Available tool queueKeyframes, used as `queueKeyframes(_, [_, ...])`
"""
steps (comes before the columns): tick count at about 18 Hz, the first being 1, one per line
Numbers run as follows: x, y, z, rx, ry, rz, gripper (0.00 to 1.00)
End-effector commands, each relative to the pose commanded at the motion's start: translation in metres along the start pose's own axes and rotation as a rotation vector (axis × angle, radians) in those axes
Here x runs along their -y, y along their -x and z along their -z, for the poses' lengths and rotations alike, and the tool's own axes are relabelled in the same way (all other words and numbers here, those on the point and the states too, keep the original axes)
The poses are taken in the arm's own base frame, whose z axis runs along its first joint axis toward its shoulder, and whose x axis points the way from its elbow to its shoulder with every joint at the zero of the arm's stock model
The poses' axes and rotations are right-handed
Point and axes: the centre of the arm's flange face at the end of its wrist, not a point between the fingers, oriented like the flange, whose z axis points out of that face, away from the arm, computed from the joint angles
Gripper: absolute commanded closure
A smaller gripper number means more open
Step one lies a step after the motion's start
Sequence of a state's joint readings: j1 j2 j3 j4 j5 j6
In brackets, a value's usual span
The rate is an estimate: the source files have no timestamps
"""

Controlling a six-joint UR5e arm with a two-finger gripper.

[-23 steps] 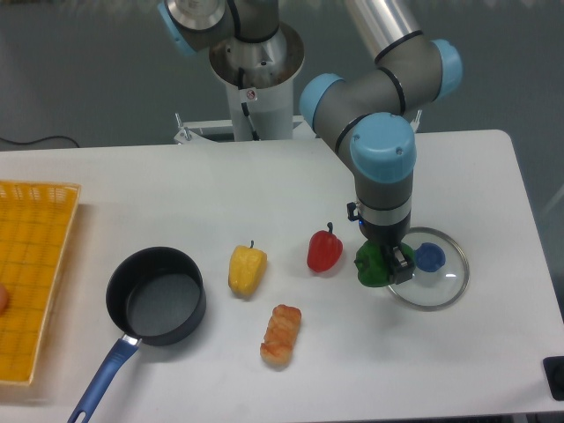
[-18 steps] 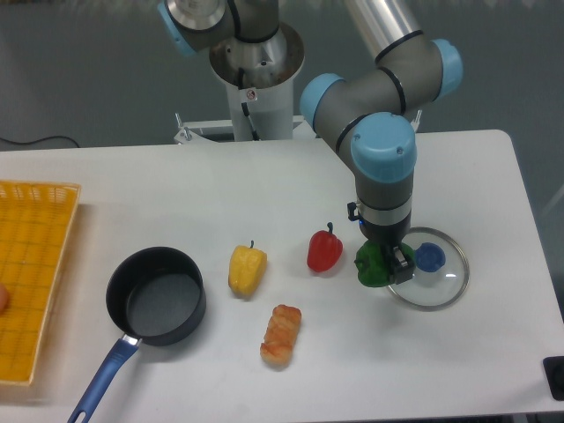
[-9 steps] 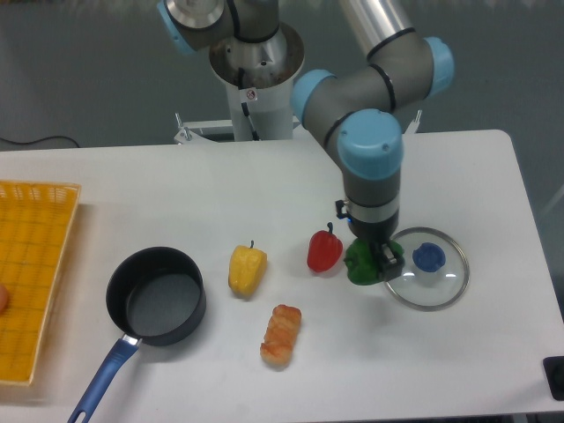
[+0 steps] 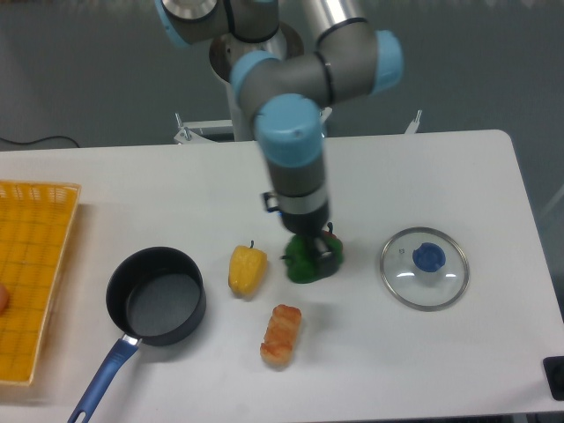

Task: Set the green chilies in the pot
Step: 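Lift the green pepper and carry it over the dark saucepan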

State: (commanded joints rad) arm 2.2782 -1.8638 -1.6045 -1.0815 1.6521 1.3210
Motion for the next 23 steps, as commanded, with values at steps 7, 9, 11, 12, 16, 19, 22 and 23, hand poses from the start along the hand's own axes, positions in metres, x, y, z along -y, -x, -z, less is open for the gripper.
queueKeyframes(7, [0.066, -0.038, 0.003, -0.005, -0.017, 0.043, 0.56])
queueKeyframes(9, [0.085, -0.049, 0.003, -0.008, -0.02, 0.041, 0.56])
queueKeyframes(11, [0.097, -0.057, 0.002, -0.009, -0.022, 0.055, 0.56])
queueKeyframes(12, [0.102, -0.061, 0.002, -0.011, -0.022, 0.058, 0.56])
queueKeyframes(16, [0.126, -0.075, -0.008, -0.027, -0.017, 0.061, 0.57])
queueKeyframes(19, [0.144, -0.079, -0.024, -0.031, 0.009, 0.091, 0.58])
queueKeyframes(22, [0.158, -0.08, -0.039, -0.033, 0.038, 0.077, 0.58])
queueKeyframes(23, [0.161, -0.081, -0.041, -0.03, 0.047, 0.073, 0.58])
